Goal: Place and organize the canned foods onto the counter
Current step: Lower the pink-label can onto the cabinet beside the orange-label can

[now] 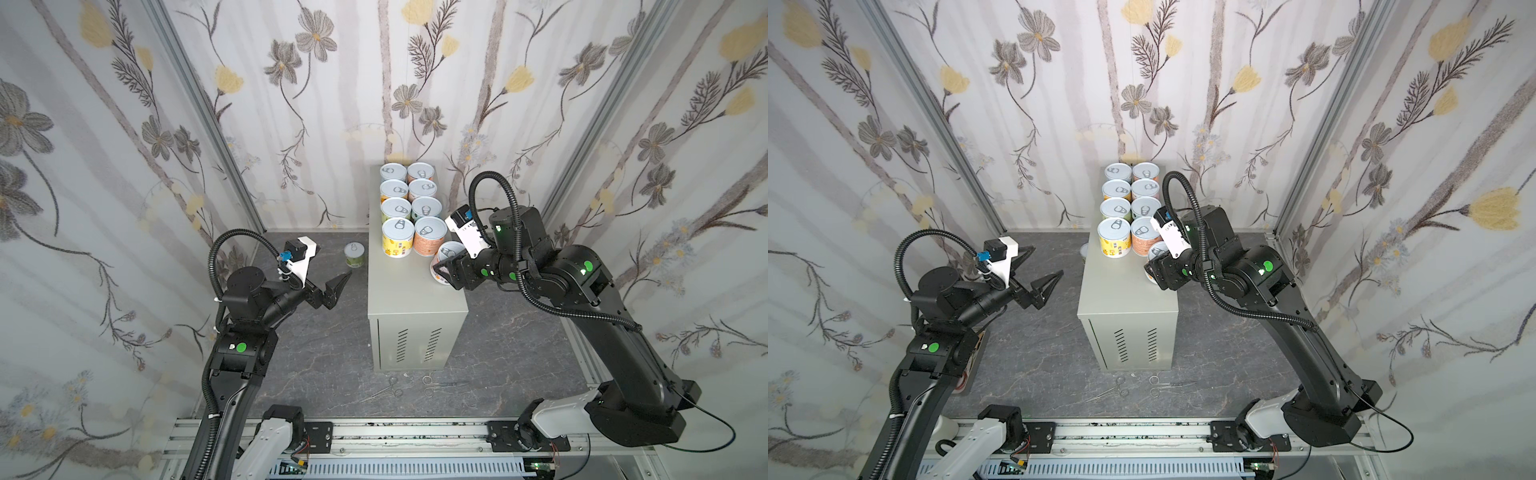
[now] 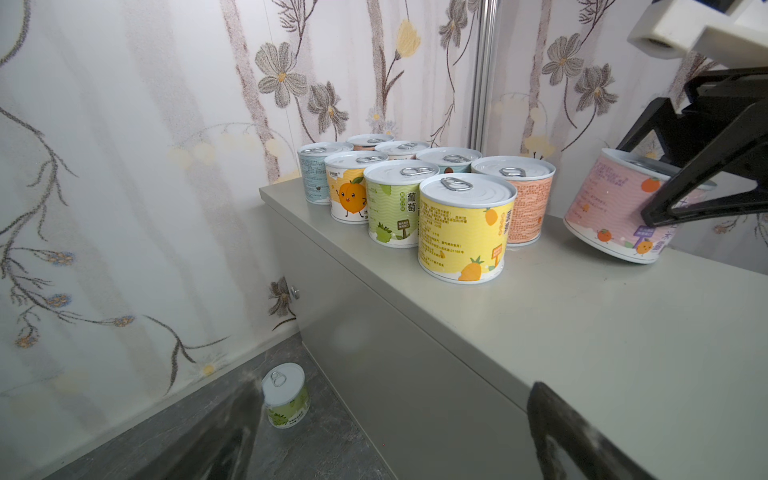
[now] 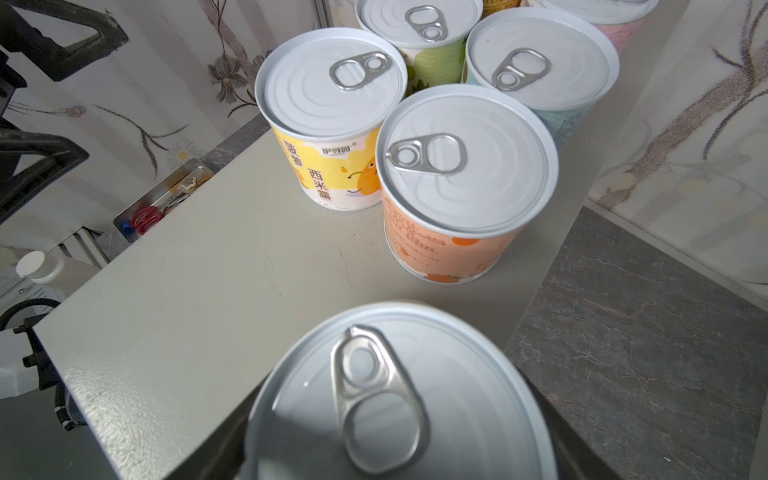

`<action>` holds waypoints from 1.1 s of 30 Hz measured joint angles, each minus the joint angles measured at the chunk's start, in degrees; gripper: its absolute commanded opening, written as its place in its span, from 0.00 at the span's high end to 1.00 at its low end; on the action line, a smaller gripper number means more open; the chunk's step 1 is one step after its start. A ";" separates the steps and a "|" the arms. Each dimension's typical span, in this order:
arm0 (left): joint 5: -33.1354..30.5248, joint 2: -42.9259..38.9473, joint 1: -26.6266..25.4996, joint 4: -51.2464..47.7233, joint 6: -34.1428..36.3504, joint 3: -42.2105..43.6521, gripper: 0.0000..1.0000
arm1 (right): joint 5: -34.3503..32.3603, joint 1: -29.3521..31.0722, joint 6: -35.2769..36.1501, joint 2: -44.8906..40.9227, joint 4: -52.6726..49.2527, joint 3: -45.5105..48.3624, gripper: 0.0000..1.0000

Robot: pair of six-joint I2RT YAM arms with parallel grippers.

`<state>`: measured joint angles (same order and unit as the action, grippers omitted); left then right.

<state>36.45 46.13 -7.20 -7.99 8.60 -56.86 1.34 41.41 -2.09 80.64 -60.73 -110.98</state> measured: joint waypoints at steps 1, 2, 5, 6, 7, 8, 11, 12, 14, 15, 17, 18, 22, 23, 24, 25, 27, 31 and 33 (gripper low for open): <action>0.09 0.13 0.00 0.04 0.00 0.02 0.00 | 0.02 0.13 0.00 0.07 0.22 0.07 0.36; 0.26 0.28 0.00 0.07 -0.02 0.02 0.00 | 0.09 0.26 0.00 0.13 0.39 0.13 0.36; 0.52 0.74 0.00 0.07 -0.28 0.02 0.00 | 0.24 0.48 0.00 0.07 1.29 0.68 0.34; 0.68 0.83 0.00 0.07 -0.33 0.02 0.00 | 0.24 0.48 0.00 0.00 1.62 0.90 0.34; 0.70 0.92 -0.04 0.07 -0.59 0.02 0.00 | 0.24 0.48 0.00 -0.11 1.95 1.16 0.33; 0.79 0.98 -0.09 0.09 -0.76 0.02 0.00 | 0.24 0.48 0.00 -0.22 2.25 1.38 0.33; 1.05 1.14 -0.11 0.09 -0.98 0.02 0.00 | 0.24 0.48 0.00 -0.59 3.02 2.16 0.30; 1.05 1.16 -0.15 0.09 -1.01 0.02 0.00 | 0.24 0.48 0.00 -0.79 3.39 2.56 0.30; 1.14 1.18 -0.26 0.09 -1.09 0.02 0.00 | 0.26 0.48 0.00 -1.27 4.26 3.43 0.29; 1.22 1.22 -0.26 0.09 -1.09 0.02 0.00 | 0.26 0.48 -0.02 -1.46 4.66 3.78 0.29; 1.27 1.40 -0.33 0.09 -1.09 0.02 0.00 | 0.33 0.52 -0.02 -1.77 5.53 4.48 0.29; 1.27 1.49 -0.33 0.09 -1.09 0.00 0.00 | 0.42 0.52 -0.02 -1.88 5.81 4.72 0.29; 1.29 1.88 -0.42 0.15 -1.11 -0.17 0.00 | 0.44 0.52 -0.07 -2.34 6.99 5.75 0.28; 1.29 2.05 -0.46 0.13 -1.11 -0.24 0.00 | 0.44 0.52 -0.26 -2.49 7.41 6.08 0.28; 1.31 2.19 -0.48 0.13 -1.11 -0.26 0.00 | 0.44 0.52 -0.46 -2.62 7.80 6.38 0.28; 1.38 2.38 -0.52 0.11 -1.11 -0.33 0.00 | 0.44 0.52 -0.46 -2.82 8.26 6.78 0.27; 1.49 2.69 -0.59 0.11 -1.14 -0.46 0.00 | 0.46 0.52 -0.48 -3.08 8.81 7.32 0.27; 1.70 2.93 -0.63 0.13 -1.14 -0.66 0.00 | 0.68 0.52 -0.50 -3.28 9.55 7.85 0.26; 1.68 2.99 -0.70 0.11 -1.14 -0.66 0.00 | 0.68 0.52 -0.70 -3.65 9.92 8.33 0.25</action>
<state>38.13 49.12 -7.90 -7.88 7.46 -57.52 2.02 41.93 -2.79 76.99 -50.81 -102.65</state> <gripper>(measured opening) 0.998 0.745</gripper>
